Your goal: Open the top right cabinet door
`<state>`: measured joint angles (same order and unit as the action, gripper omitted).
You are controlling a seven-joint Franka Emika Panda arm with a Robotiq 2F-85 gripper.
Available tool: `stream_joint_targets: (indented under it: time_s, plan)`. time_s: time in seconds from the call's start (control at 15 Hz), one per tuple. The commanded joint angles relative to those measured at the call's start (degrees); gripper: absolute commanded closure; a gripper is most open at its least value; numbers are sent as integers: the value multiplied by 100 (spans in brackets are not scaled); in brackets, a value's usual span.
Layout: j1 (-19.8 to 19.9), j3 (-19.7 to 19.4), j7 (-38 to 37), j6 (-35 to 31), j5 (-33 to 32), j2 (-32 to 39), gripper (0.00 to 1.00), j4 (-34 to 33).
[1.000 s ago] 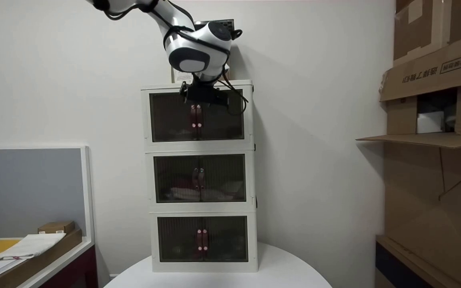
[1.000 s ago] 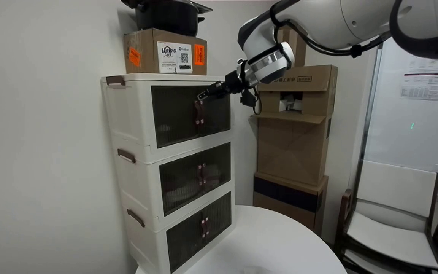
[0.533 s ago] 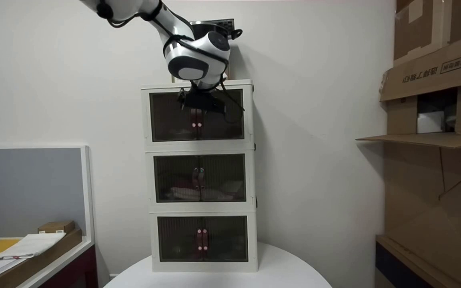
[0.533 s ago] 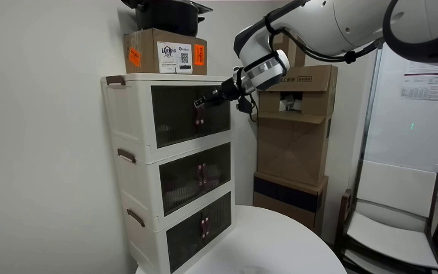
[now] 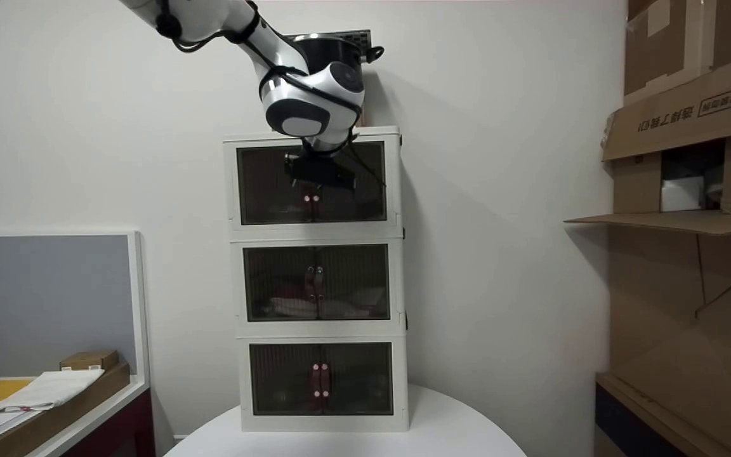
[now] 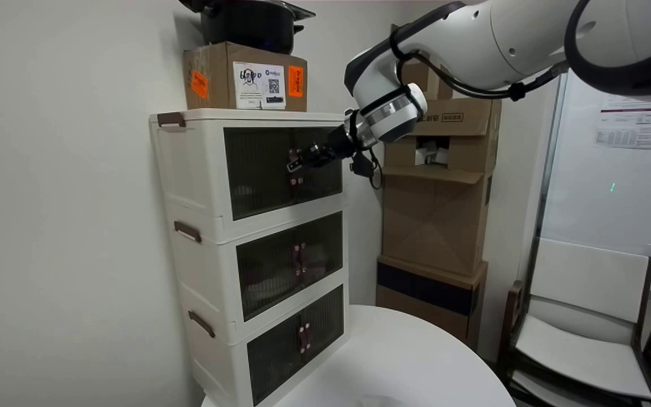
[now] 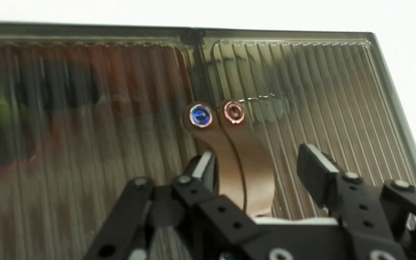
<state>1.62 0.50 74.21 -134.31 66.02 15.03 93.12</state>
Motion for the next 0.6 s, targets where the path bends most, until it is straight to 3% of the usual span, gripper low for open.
stream_joint_targets:
  time_s: [0.0, 0.2, 0.47, 0.53]
  plan:
    - [24, 88, -80, 93, -51, -108, 70, 165]
    - [48, 82, -59, 25, -40, -175, 92, 258]
    - [68, 63, -48, -26, -35, -238, 91, 339]
    - [70, 57, -41, -63, -42, -244, 51, 351]
